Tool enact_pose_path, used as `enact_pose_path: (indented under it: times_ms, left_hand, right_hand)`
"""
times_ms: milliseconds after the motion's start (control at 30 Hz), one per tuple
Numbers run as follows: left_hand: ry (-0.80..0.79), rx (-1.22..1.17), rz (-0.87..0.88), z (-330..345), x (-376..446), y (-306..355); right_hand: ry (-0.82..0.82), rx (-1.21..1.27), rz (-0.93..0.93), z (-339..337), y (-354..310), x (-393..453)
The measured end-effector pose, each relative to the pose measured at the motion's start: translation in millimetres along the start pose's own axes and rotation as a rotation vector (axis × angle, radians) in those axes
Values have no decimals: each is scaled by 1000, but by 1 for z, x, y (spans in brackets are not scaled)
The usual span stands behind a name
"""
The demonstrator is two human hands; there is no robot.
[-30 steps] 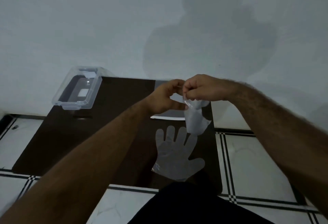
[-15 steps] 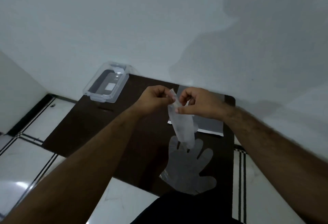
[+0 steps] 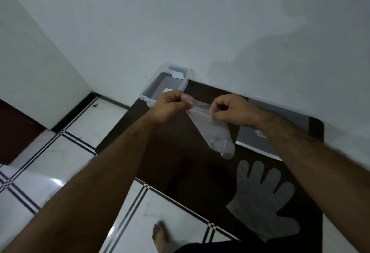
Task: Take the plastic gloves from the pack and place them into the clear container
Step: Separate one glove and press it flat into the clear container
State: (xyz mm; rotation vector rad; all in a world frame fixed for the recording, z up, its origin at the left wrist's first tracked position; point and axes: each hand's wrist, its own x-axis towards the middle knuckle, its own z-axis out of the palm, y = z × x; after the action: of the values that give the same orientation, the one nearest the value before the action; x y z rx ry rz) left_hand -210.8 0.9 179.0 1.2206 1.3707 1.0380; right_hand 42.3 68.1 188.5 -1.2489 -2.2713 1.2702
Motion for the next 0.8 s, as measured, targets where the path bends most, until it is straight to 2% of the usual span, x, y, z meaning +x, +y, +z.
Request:
enact_pose_path:
  times_ms: [133,300,533,800]
  left_hand:
    - [-26,9,43,-67,8,-9]
    - [-157,0,79,-126,25,-11]
    - [-249,142,86,-160,77,-8]
    - [-307,441,57,-188,136,0]
  right_hand:
    - [105,84,37,22,-32,34]
    - [175,100,72,39,-62,67]
    - [254,72,89,34,-74,111]
    - [193,-53,66,17,-68,172]
